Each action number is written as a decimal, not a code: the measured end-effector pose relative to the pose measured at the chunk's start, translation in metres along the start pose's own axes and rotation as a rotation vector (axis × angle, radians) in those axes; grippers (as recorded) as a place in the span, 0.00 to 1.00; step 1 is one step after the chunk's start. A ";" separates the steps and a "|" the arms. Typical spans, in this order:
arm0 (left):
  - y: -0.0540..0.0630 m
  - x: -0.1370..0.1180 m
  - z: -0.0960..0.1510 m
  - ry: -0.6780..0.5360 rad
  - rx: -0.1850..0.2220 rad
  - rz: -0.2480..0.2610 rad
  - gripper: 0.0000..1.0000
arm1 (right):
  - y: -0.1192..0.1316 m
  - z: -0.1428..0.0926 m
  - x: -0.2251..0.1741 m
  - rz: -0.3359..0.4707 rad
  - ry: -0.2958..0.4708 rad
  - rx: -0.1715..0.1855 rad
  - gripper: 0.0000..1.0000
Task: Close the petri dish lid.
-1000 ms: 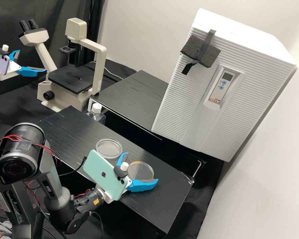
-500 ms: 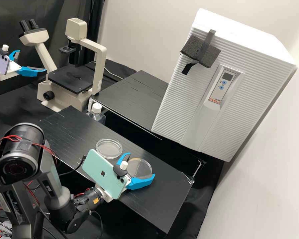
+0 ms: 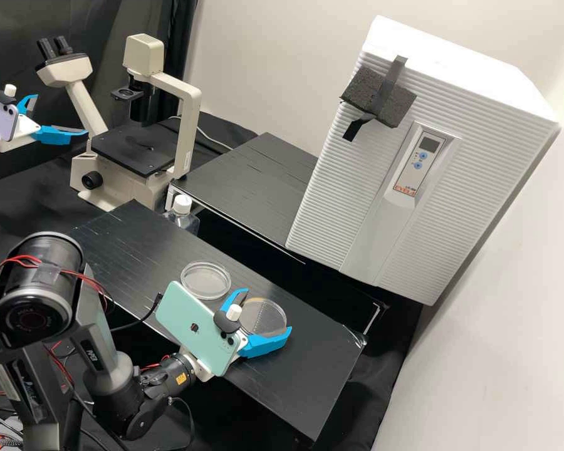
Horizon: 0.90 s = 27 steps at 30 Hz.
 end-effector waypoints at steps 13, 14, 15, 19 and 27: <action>0.000 0.000 0.000 0.000 0.000 0.000 1.00 | 0.004 -0.007 -0.003 0.024 0.023 0.033 0.00; 0.000 0.000 0.000 0.000 0.000 0.000 1.00 | 0.005 -0.009 -0.003 0.029 0.029 0.040 0.00; 0.000 0.000 0.000 0.000 0.000 0.000 1.00 | 0.005 -0.011 -0.004 0.030 0.035 0.046 0.00; 0.000 0.000 0.000 0.000 0.000 0.000 1.00 | 0.007 -0.021 -0.007 0.035 0.064 0.055 0.00; 0.000 0.000 0.000 0.000 0.000 0.000 1.00 | 0.006 -0.048 -0.012 0.036 0.200 0.012 0.00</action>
